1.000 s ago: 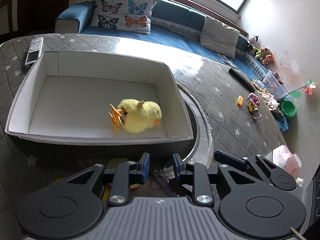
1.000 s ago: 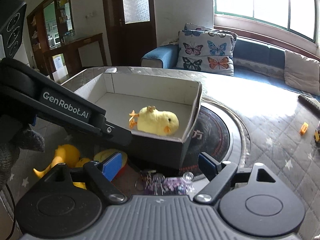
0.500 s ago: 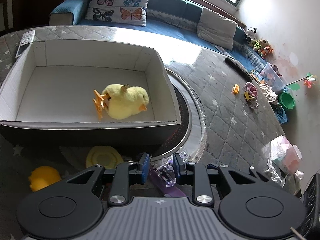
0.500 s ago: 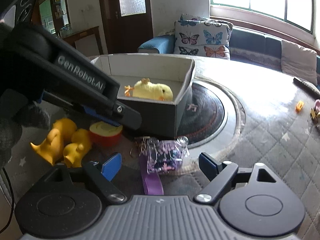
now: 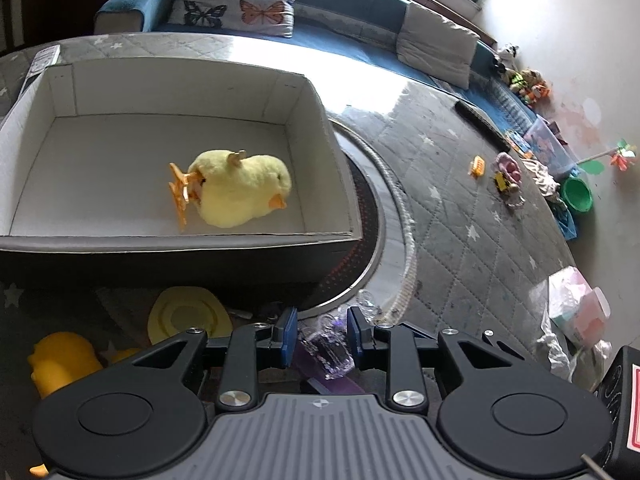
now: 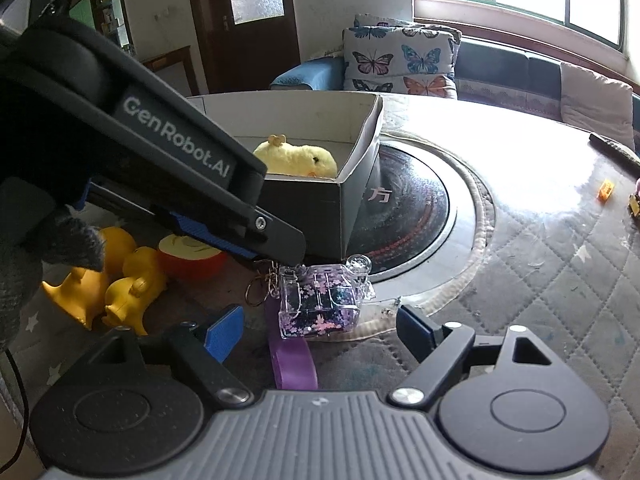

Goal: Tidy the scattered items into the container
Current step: 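Grasp the glittery purple keychain charm with the right tool, then lift the keychain charm with the right tool over the box, then lower the charm into the box and open the right tool, then move the right tool back toward the rubber ducks and toy fruit, then move the left tool toward the small yellow rubber duck while right tool approaches the lying duck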

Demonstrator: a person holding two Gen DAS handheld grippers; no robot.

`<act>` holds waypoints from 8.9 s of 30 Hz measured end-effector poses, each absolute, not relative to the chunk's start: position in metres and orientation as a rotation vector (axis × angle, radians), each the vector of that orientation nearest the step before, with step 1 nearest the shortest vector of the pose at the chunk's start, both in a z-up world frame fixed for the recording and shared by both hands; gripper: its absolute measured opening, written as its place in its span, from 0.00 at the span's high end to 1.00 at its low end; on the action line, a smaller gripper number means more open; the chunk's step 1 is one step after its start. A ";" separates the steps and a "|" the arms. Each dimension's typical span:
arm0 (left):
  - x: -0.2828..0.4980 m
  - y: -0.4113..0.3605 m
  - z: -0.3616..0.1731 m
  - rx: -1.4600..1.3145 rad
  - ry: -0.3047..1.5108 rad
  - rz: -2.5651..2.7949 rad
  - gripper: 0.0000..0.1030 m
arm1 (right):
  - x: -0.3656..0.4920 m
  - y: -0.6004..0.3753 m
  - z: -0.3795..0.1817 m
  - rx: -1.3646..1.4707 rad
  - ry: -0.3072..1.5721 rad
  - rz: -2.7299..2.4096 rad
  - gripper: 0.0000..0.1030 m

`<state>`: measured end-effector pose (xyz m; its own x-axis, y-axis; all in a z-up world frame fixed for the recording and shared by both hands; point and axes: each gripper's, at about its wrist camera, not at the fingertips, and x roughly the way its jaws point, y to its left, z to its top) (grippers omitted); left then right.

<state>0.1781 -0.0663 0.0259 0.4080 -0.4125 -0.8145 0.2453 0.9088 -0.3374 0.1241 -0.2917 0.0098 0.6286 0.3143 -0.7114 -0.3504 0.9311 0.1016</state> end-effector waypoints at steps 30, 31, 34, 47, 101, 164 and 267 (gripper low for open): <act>0.200 -0.062 0.006 -0.242 1.116 -0.340 0.67 | 0.141 -0.276 0.002 -0.075 0.822 0.407 0.39; 0.201 -0.062 0.005 -0.241 1.117 -0.337 0.67 | 0.141 -0.275 0.002 -0.076 0.821 0.408 0.39; 0.201 -0.060 0.004 -0.234 1.123 -0.316 0.67 | 0.142 -0.274 0.002 -0.080 0.820 0.409 0.40; 0.206 -0.057 -0.006 -0.241 1.171 -0.276 0.67 | 0.146 -0.269 0.002 -0.085 0.814 0.406 0.40; 0.228 0.048 0.123 -0.442 0.797 -0.289 0.70 | 0.197 -0.197 0.118 -0.082 0.517 0.559 0.46; 0.250 0.082 0.039 -0.405 0.974 -0.143 0.69 | 0.225 -0.164 0.052 -0.152 0.719 0.602 0.37; 0.106 0.040 0.038 -0.346 0.950 -0.185 0.68 | 0.083 -0.206 0.032 -0.071 0.742 0.545 0.36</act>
<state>0.1058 0.0401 0.0378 0.5711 -0.3044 -0.7623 0.0035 0.9296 -0.3686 0.0831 -0.2064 0.0324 0.6058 0.4461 -0.6588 -0.4949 0.8596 0.1270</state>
